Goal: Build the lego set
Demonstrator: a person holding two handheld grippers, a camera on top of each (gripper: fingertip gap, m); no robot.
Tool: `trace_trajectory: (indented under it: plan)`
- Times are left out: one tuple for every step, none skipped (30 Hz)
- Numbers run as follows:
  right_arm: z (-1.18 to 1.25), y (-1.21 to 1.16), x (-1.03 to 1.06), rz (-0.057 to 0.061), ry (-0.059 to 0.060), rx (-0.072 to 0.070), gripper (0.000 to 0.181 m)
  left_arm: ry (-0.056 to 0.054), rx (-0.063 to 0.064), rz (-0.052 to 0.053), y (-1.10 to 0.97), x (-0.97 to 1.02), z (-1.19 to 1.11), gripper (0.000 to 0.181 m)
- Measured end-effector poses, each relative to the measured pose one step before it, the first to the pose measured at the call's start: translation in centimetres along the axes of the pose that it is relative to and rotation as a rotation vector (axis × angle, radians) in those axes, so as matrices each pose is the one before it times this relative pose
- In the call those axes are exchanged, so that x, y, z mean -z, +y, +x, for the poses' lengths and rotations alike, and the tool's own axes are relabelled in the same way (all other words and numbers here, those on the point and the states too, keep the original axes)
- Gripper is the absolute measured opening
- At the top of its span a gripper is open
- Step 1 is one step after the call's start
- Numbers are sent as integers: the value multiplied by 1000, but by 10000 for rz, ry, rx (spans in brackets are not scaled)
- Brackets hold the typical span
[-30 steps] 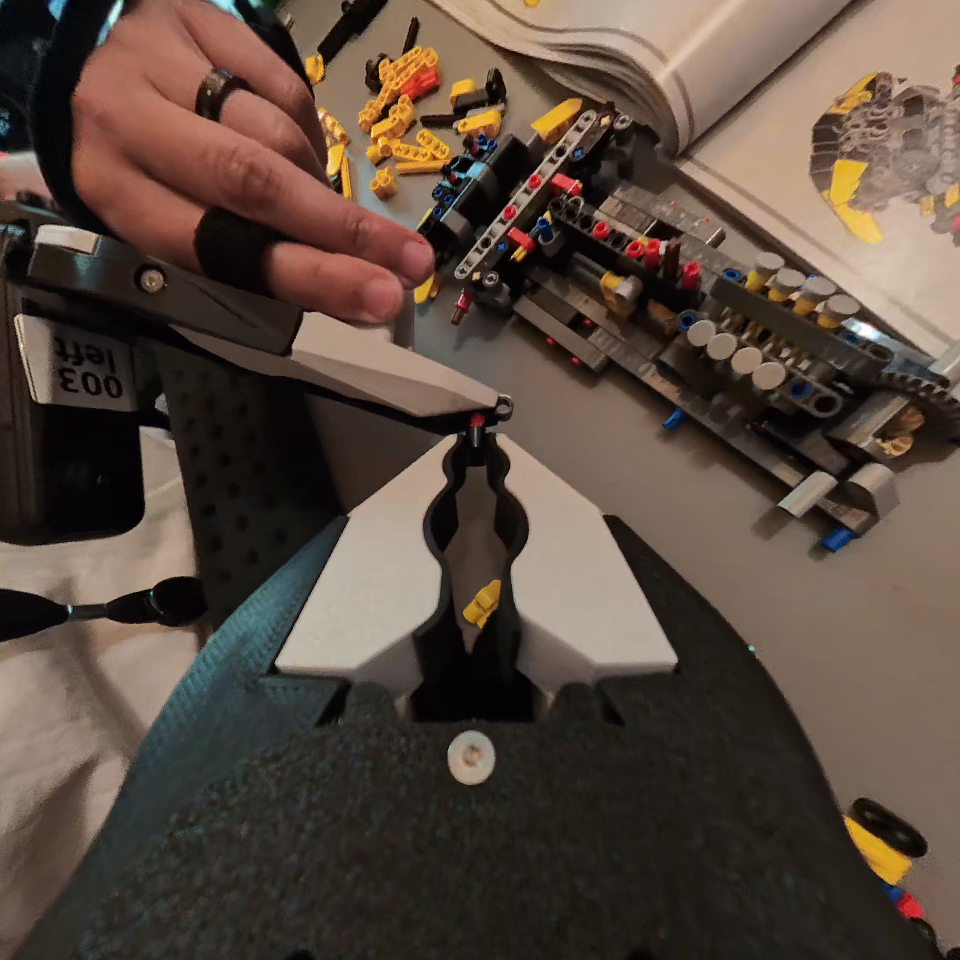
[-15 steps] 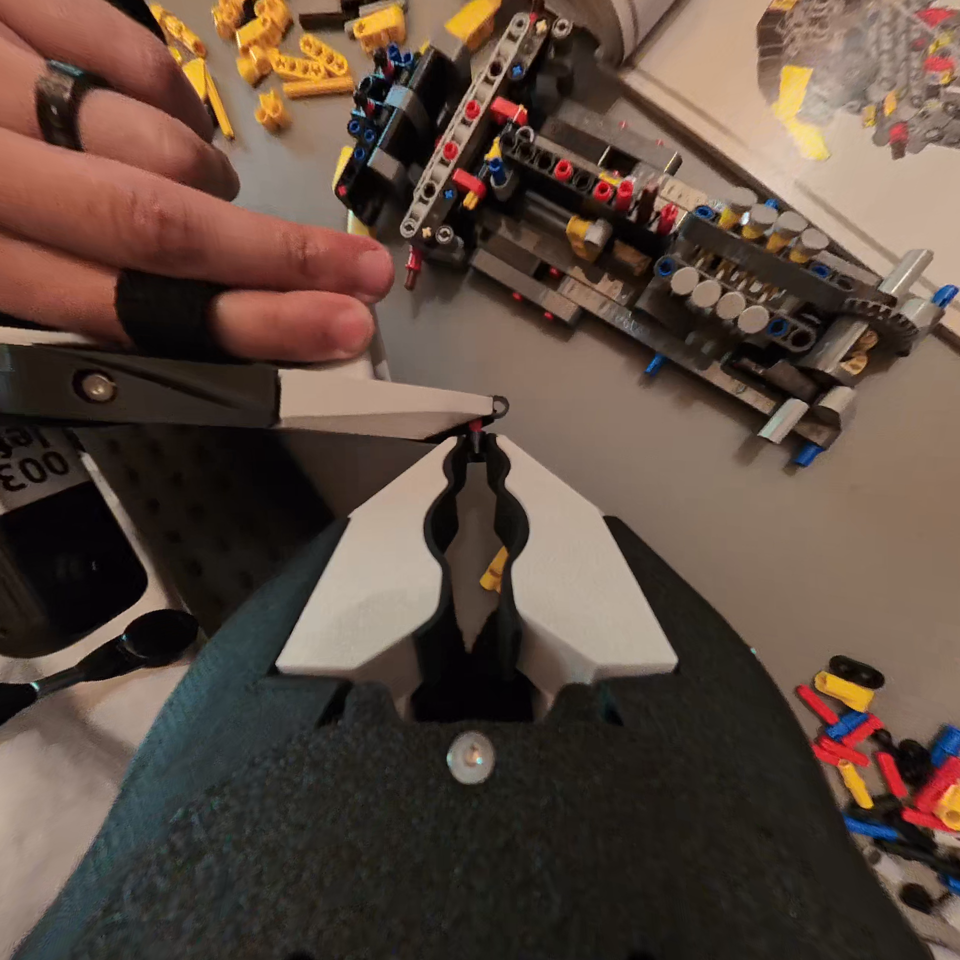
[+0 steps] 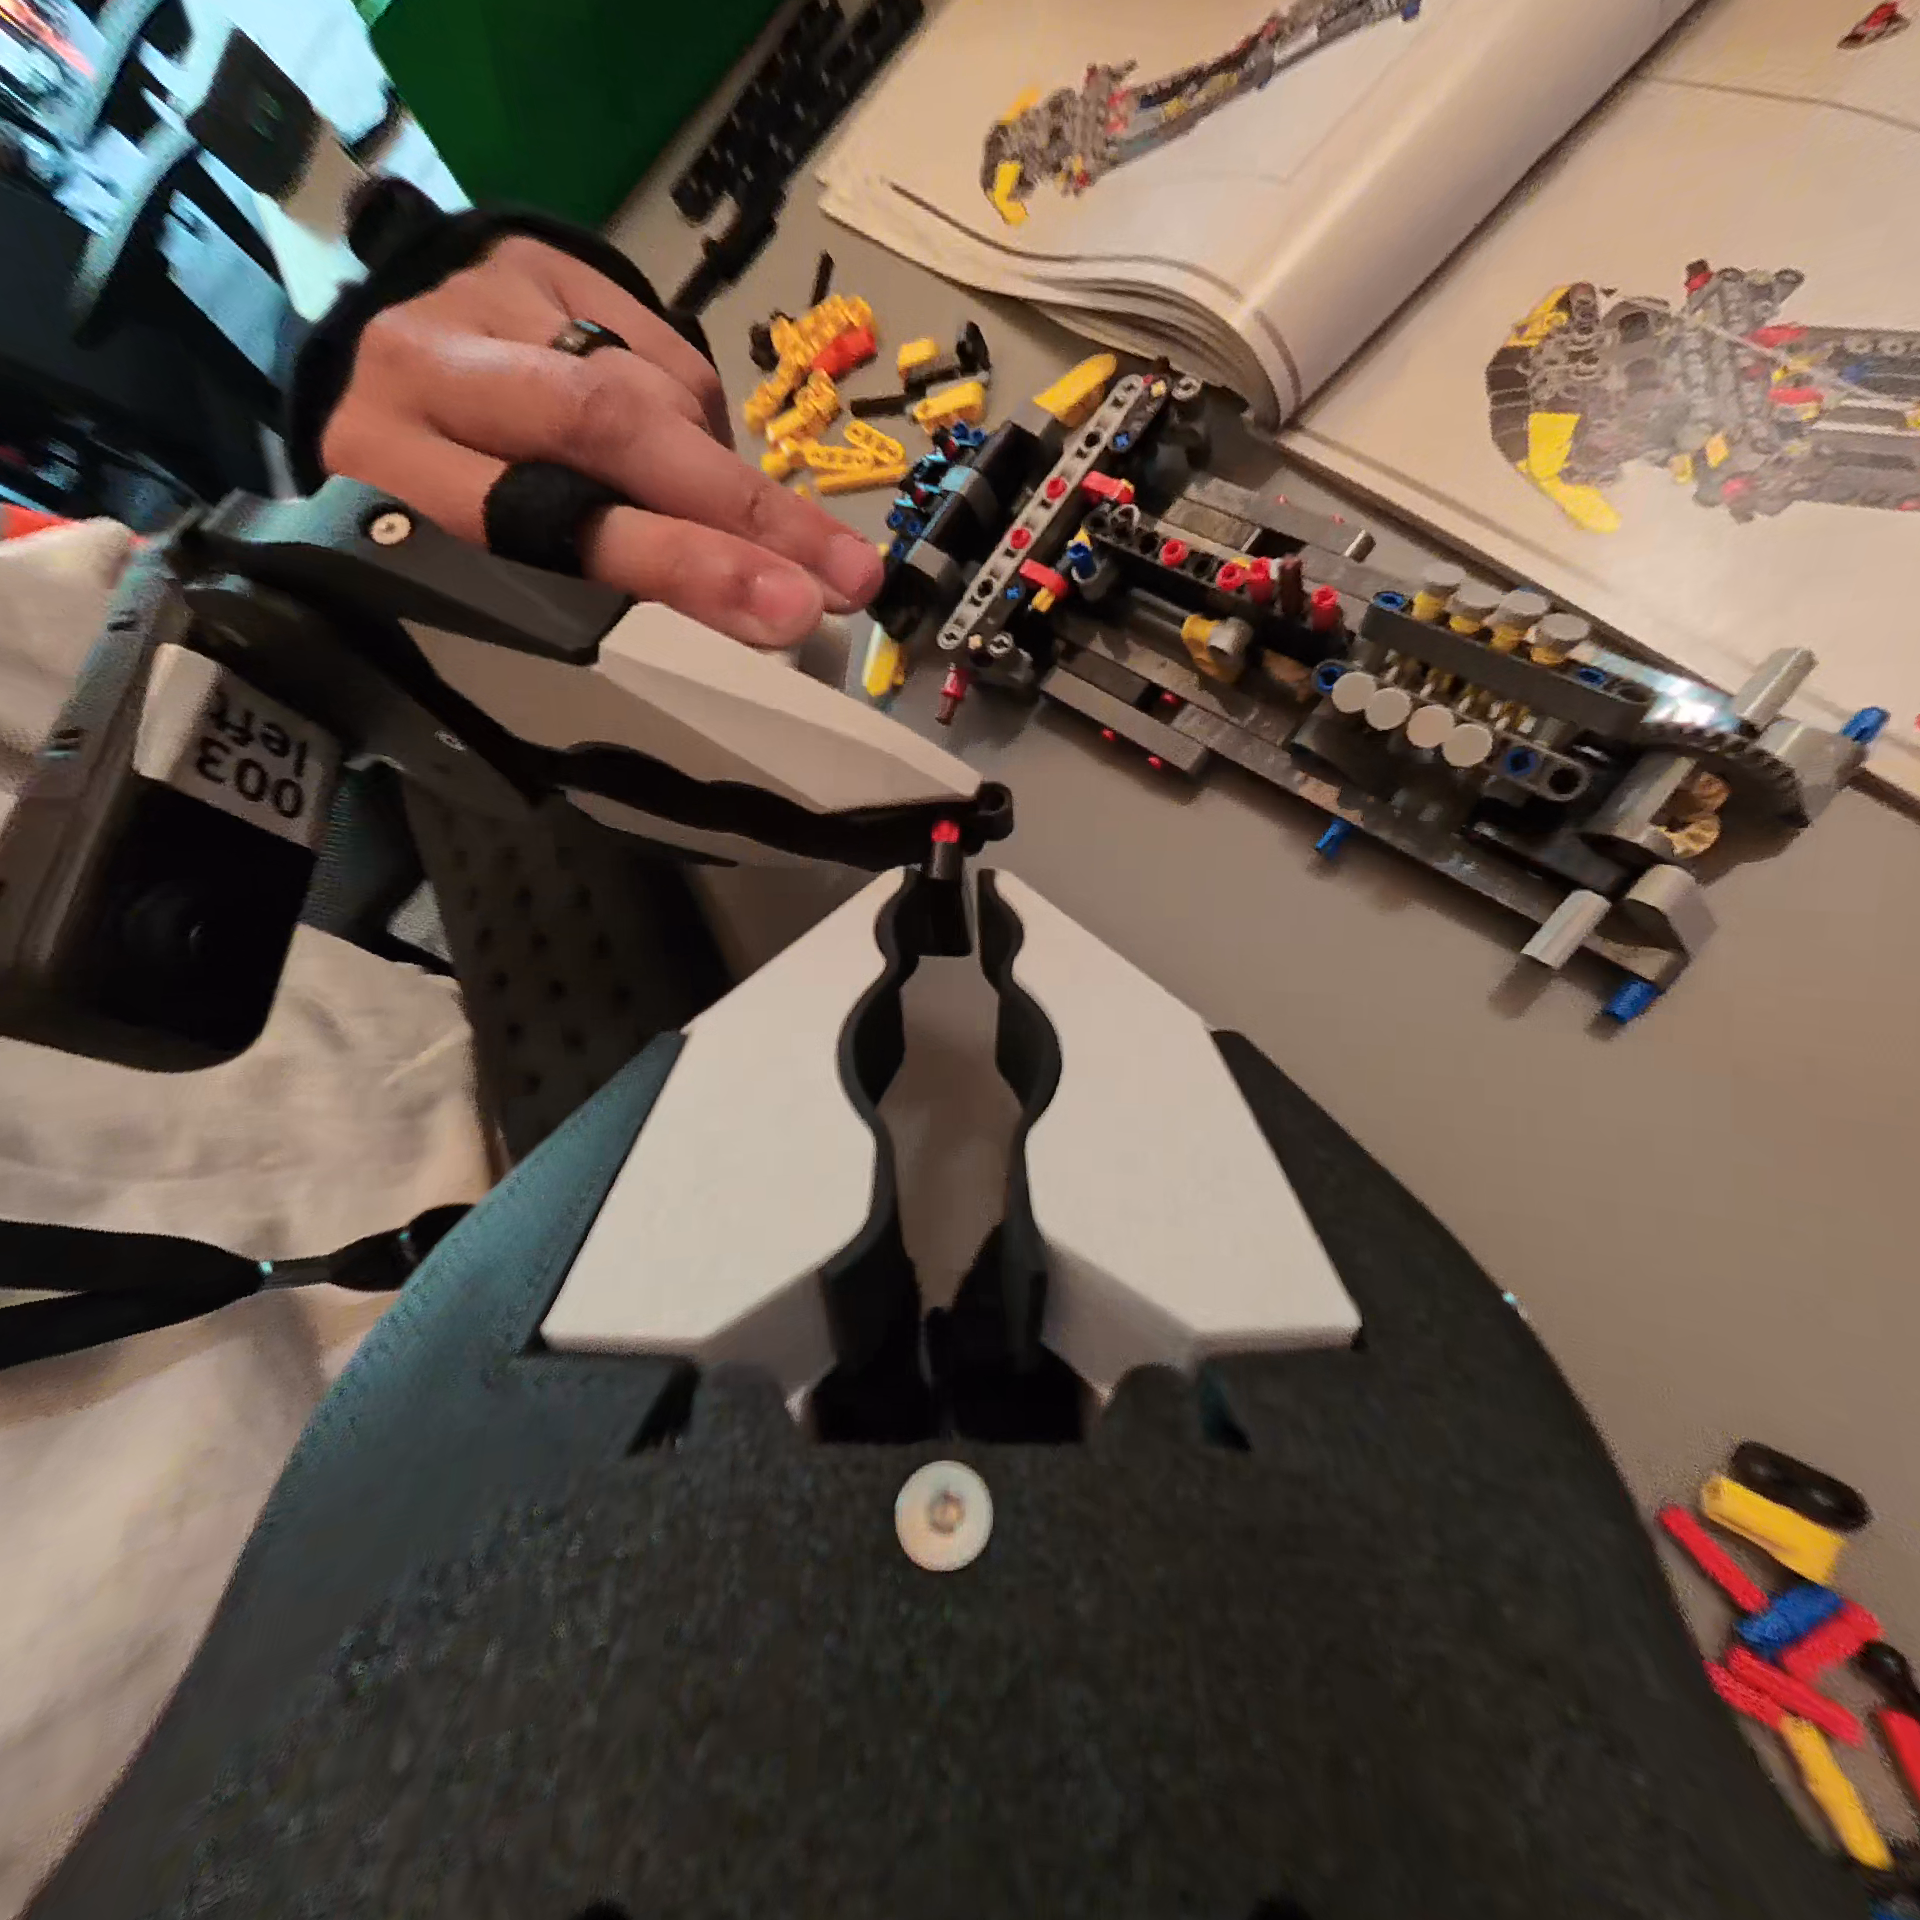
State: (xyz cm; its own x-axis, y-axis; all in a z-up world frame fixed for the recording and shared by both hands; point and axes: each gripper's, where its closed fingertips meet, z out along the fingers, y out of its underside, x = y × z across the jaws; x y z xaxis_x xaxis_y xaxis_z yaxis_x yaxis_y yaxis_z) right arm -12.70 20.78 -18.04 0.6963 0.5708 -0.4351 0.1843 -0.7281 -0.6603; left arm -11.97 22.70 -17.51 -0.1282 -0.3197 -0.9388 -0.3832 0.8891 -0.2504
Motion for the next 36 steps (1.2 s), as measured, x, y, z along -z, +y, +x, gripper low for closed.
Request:
trace_trajectory:
  plan:
    - [-119,-30,43,108,-248,-186,8,-32,-10,33,-46,36,-80,5]
    - [-68,44,-1,24,-172,-168,8,-29,-131,-2,-17,10,23,5]
    - [32,71,-62,4,-30,-86,8,-31,-195,-42,29,-16,80,5]
    - [116,119,-106,-47,104,36,8,12,-163,-54,54,-56,158,5]
    - [132,171,-129,-135,160,87,8,43,-124,-47,40,-67,196,5]
    - [142,142,-115,-151,198,96,8,28,-106,-42,35,-70,164,5]
    - [127,79,-78,-133,220,107,8,41,-68,-38,54,-75,152,5]
    - [90,46,-47,-113,183,144,8,42,-4,-11,39,-56,109,5]
    - [36,-12,8,-66,133,145,8,16,44,19,8,-11,16,5]
    - [8,-81,70,-12,87,87,9,9,74,20,34,-12,-30,5]
    - [-89,-206,131,73,-30,53,11,7,110,12,42,5,-68,5]
    - [-192,-294,188,169,-135,39,15,-16,156,53,14,17,-128,5]
    - [-247,-303,283,203,-216,63,18,-4,253,100,-41,44,-172,5]
    - [-241,-395,379,306,-270,83,19,-25,363,128,-57,57,-288,5]
    - [-25,-394,446,370,-235,67,21,-80,415,169,-113,110,-437,5]
    - [-112,-473,515,445,-408,178,26,-78,461,239,-194,137,-497,5]
    - [-179,-697,568,671,-559,215,27,-71,515,295,-295,181,-525,5]
    - [127,-785,577,816,-491,-27,30,-59,527,341,-388,193,-513,5]
    - [-294,-715,406,700,-848,-389,35,-3,507,364,-455,199,-405,5]
    - [-809,-702,154,586,-1241,-691,42,-9,462,410,-568,208,-324,5]
    - [-710,-577,-134,470,-1172,-897,49,-75,403,439,-645,216,-350,5]
    - [-493,-7,-400,114,-966,-796,51,-88,348,377,-598,159,-317,5]
    - [-239,458,-555,-151,-715,-516,50,-42,280,255,-418,99,-195,4]
    - [-230,436,-575,-105,-586,-305,49,-7,209,141,-227,29,-85,5]
    - [-474,198,-490,64,-649,-264,48,-53,122,91,-121,23,-98,5]
    - [-360,-3,-323,131,-528,-293,46,-51,31,69,-82,30,-74,5]
    - [-250,-264,-122,273,-359,-108,39,-9,6,45,-45,17,-11,5]
    - [124,-162,-47,220,-76,-35,34,-2,28,64,-111,25,-30,5]
    - [155,76,-27,31,-33,-55,28,53,66,49,-112,25,38,5]
    - [86,62,18,32,-7,-27,23,55,69,29,-93,11,52,5]
    - [76,52,36,42,29,17,21,-35,11,1,-44,2,-42,5]
    - [-17,19,70,55,-39,-10,21,-50,-52,-19,-20,-11,-35,5]
    - [-11,102,68,-8,-66,-70,21,24,-40,-15,-26,-23,91,5]
    - [28,94,54,16,-67,-113,21,47,-5,-16,5,-25,120,5]
    - [32,38,39,40,-76,-127,21,21,-25,-17,20,-15,83,5]
    - [3,73,28,27,-91,-100,20,21,-44,4,-29,-8,76,5]
